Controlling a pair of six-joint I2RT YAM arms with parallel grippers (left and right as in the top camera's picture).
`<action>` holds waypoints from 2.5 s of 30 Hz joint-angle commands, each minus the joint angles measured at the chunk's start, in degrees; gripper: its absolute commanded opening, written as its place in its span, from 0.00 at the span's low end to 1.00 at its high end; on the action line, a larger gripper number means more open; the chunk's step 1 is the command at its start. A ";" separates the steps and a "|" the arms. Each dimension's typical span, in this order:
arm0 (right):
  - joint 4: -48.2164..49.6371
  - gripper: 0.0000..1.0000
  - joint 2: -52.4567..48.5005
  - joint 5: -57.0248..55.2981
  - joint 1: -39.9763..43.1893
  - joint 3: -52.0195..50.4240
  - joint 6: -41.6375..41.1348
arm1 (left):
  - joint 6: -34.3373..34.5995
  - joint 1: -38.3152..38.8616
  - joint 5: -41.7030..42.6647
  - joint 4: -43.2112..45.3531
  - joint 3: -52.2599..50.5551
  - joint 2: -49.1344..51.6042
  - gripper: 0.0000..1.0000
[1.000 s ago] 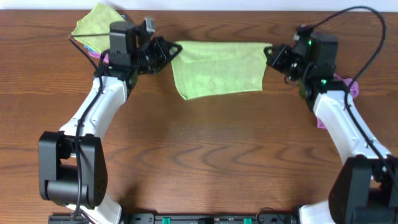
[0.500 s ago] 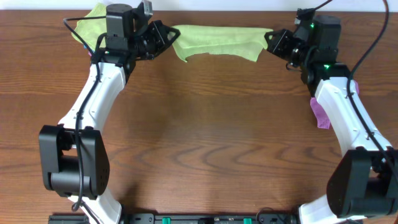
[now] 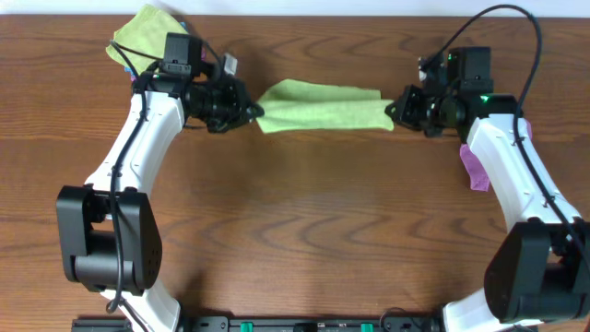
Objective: Fold the cloth
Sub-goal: 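Lift the green cloth with both grippers and stretch it between them, then fold the green cloth lengthwise into a strip with both grippers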
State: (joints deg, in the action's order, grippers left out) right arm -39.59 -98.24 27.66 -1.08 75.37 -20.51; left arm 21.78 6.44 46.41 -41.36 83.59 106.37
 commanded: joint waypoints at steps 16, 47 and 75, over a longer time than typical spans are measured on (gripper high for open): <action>-15.67 0.02 0.22 -6.88 -0.13 -3.69 9.44 | -13.07 4.09 -9.09 -11.85 -12.09 0.50 0.06; -1.70 0.02 7.72 -10.73 -0.09 -24.26 6.91 | -5.55 5.27 -8.92 -4.31 -25.31 -6.01 0.06; 26.99 0.02 7.30 -14.40 -3.50 -24.06 0.79 | 11.63 5.20 -18.43 27.61 -25.29 -6.73 0.06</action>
State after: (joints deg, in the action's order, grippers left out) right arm -13.45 -91.44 16.91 -4.23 51.09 -18.92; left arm 31.81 12.14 32.73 -14.44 58.57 100.33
